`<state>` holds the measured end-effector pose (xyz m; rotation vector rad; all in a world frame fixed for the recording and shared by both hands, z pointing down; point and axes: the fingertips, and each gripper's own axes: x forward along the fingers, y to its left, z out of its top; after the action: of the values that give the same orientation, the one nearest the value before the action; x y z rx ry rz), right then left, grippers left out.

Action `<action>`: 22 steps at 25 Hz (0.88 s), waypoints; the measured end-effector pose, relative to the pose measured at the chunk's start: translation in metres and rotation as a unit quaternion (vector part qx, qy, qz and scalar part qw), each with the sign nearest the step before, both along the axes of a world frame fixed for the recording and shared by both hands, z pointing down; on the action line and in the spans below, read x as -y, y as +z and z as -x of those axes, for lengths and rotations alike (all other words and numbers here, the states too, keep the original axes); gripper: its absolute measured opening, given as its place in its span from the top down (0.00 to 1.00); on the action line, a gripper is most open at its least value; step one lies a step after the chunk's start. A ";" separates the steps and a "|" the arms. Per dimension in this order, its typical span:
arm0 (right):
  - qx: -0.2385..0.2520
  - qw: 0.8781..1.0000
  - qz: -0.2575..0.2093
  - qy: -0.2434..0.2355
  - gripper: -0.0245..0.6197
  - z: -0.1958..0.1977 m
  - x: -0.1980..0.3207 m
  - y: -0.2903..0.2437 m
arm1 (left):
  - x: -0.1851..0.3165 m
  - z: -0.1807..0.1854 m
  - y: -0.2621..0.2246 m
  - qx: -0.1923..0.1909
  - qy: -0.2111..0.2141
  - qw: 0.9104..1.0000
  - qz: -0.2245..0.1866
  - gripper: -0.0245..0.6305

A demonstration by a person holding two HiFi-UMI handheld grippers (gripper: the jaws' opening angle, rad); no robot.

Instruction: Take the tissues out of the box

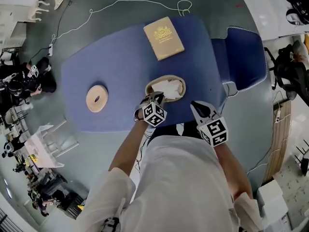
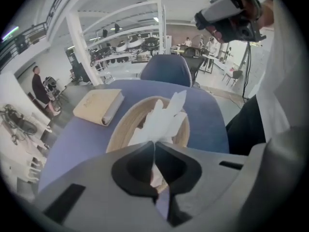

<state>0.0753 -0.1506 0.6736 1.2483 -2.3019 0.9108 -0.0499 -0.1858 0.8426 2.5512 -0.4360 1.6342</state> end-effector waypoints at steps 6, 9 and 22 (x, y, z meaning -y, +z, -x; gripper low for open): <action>0.000 1.000 -0.005 -0.026 0.90 0.005 0.000 -0.003 | -0.005 0.004 -0.028 -0.043 -0.052 0.998 -0.014 0.94; 0.000 0.999 -0.008 -0.037 0.90 0.005 0.001 -0.007 | -0.004 0.005 -0.048 -0.068 -0.080 0.994 -0.024 0.94; -0.008 0.996 -0.049 -0.071 0.90 0.010 0.012 -0.032 | -0.003 0.029 -0.117 -0.166 -0.211 0.962 -0.049 0.94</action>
<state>0.0656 -0.1627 0.6419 1.1072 -2.4127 0.7454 -0.0787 -0.1824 0.7252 2.4985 -0.9610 1.0415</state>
